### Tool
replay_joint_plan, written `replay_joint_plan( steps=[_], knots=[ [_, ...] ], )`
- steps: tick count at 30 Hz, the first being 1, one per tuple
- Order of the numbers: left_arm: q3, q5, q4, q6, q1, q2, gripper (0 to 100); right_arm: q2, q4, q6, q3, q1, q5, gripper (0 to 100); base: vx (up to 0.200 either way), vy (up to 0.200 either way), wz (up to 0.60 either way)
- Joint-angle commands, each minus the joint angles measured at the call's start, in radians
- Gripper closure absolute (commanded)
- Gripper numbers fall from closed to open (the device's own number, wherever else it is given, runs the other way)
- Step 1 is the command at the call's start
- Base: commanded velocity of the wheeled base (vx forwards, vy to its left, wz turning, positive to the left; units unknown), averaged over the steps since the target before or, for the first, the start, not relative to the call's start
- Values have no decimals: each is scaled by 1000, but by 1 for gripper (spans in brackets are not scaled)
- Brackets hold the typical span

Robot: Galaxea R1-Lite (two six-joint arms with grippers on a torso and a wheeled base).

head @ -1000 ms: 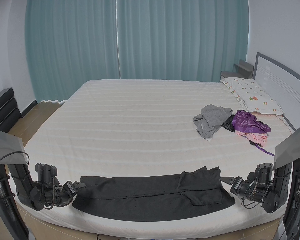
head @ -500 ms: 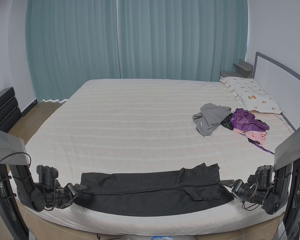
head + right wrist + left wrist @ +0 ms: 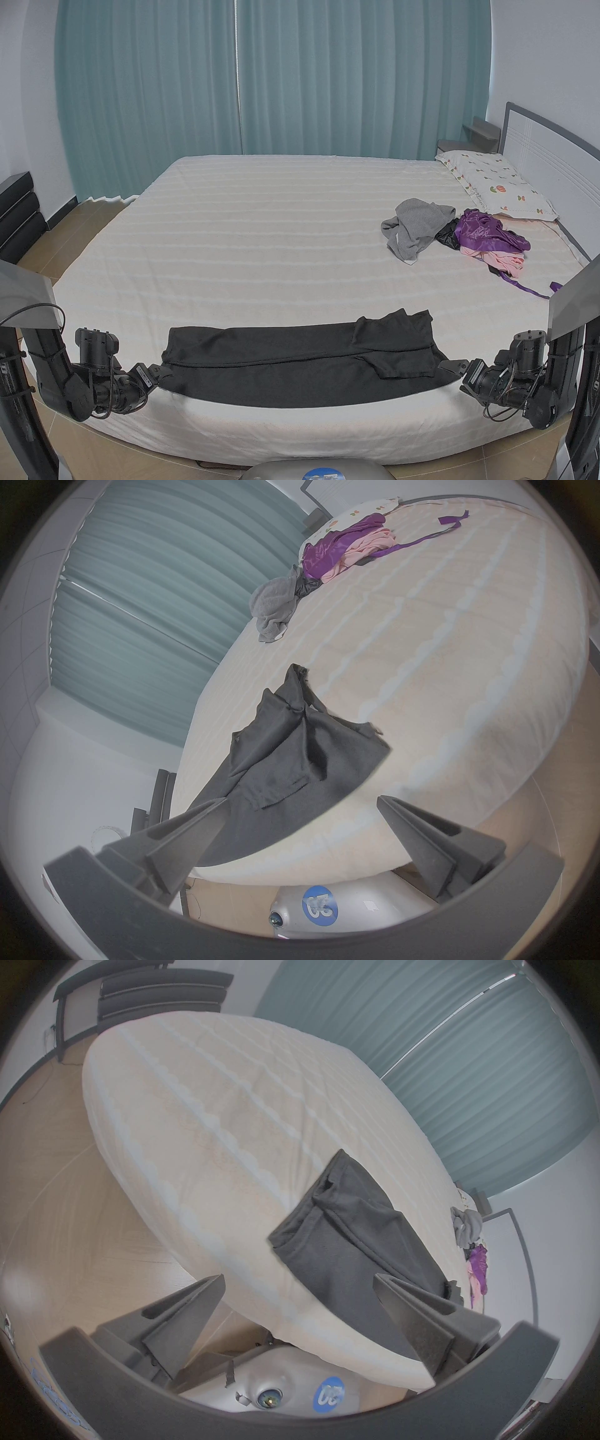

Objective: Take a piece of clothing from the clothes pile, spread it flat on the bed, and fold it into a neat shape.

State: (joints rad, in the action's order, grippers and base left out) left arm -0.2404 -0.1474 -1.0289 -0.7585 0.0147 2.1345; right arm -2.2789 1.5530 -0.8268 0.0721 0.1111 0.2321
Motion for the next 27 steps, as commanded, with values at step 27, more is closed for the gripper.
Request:
replay_joint_plan(
  steps=[27],
  knots=[
    [-88, 100, -26, -45, -50, 76, 0, -13, 13, 0, 2, 21, -4, 0, 22, 0, 0]
  ],
)
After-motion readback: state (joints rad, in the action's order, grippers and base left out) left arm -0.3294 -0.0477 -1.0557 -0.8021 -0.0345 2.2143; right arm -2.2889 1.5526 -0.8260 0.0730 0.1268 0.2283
